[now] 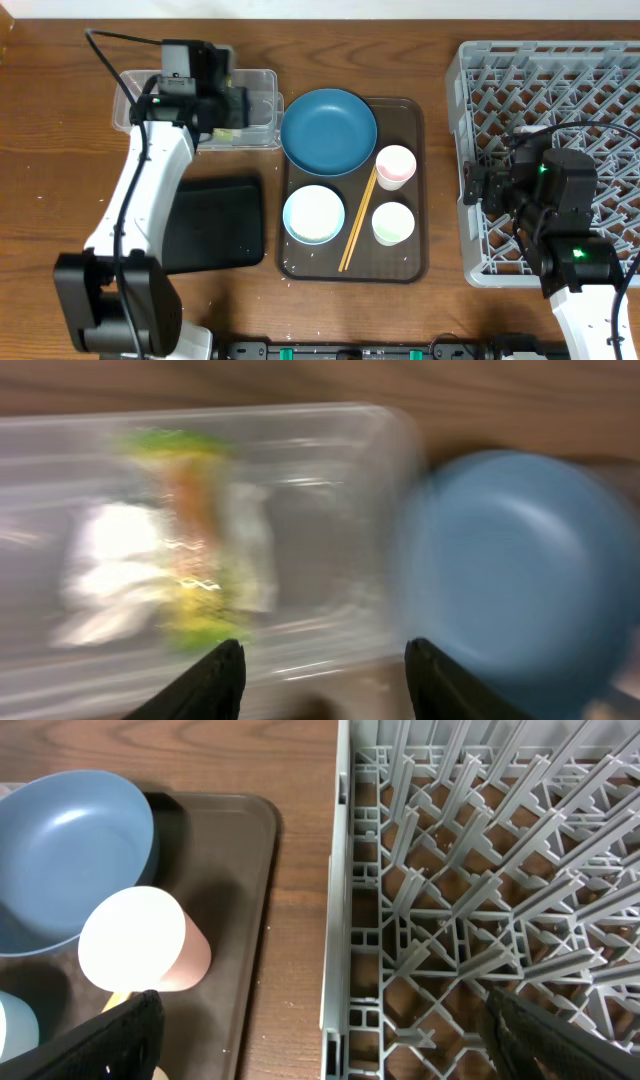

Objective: Sort waste into correct bins and load items into the dishwasher rack
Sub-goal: 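Grasp the white cup with the left gripper and lift it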

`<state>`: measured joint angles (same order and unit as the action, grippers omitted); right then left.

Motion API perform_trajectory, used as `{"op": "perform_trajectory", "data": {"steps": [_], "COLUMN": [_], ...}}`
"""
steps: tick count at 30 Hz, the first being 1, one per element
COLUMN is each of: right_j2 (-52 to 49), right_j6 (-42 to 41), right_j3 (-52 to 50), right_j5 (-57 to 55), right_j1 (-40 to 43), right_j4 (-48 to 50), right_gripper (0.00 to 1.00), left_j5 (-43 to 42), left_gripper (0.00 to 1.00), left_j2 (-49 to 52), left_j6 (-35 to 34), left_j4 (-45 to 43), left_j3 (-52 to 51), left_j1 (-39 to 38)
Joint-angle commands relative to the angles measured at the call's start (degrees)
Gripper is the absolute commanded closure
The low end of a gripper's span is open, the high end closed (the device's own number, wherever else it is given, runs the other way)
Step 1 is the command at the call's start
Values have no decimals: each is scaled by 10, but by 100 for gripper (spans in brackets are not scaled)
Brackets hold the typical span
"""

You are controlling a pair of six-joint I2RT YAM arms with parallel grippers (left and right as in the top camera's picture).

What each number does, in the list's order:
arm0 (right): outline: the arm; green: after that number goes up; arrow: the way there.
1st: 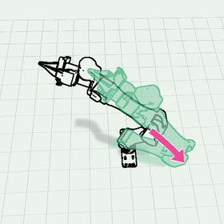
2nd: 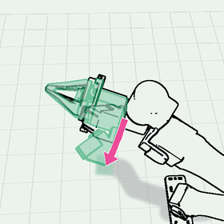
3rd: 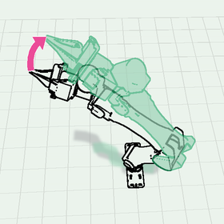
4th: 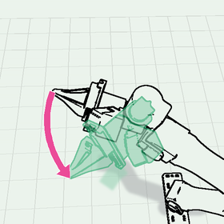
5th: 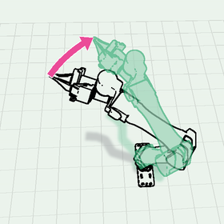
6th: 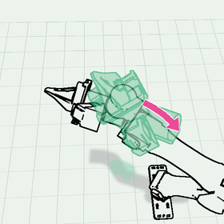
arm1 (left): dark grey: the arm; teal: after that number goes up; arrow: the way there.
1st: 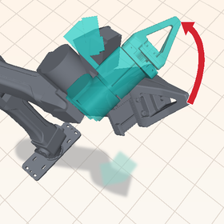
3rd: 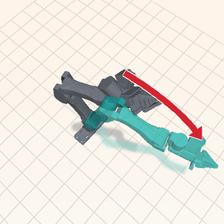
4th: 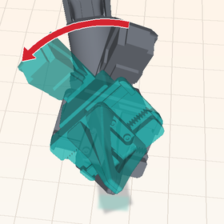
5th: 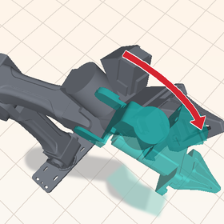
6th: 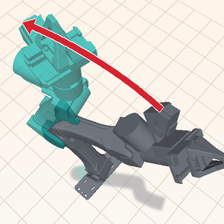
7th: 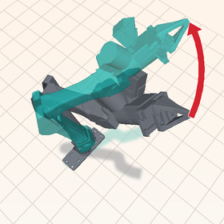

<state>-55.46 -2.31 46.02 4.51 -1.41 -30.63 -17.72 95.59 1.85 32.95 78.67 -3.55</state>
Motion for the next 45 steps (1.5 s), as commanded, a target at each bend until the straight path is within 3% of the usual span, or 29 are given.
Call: {"op": "perform_trajectory", "data": {"steps": [1,7,15,30,33,36,41,45], "right_j2": [1,0,1,1,1,1,0,0], "right_j6": [7,7,7,6,6,7,7,7], "right_j3": [12,12,12,12,12,12,12,12], "right_j5": [4,4,4,5,5,5,-1,-15], "right_j1": [-3,-3,-3,-3,-3,-3,-3,-3], "right_j4": [1,0,0,-1,-1,-2,-2,-2], "right_gripper": [1,1,1,1,1,1,1,1], "left_j5": [-189,-198,-150,-112,-112,-112,-122,-199], "left_gripper": [46,46,46,46,73,91,94,94], "left_j2": [-15,-13,-12,69,81,69,16,-35], "left_j6": [-7,-26,-27,-70,-69,-70,-93,-100], "left_j4": [31,84,69,-10,-9,-8,4,-10], "left_j3": [4,-14,-63,-106,-106,-104,-98,-98], "left_j1": [-42,-141,-263,-359,-360,-349,-306,-238]}}
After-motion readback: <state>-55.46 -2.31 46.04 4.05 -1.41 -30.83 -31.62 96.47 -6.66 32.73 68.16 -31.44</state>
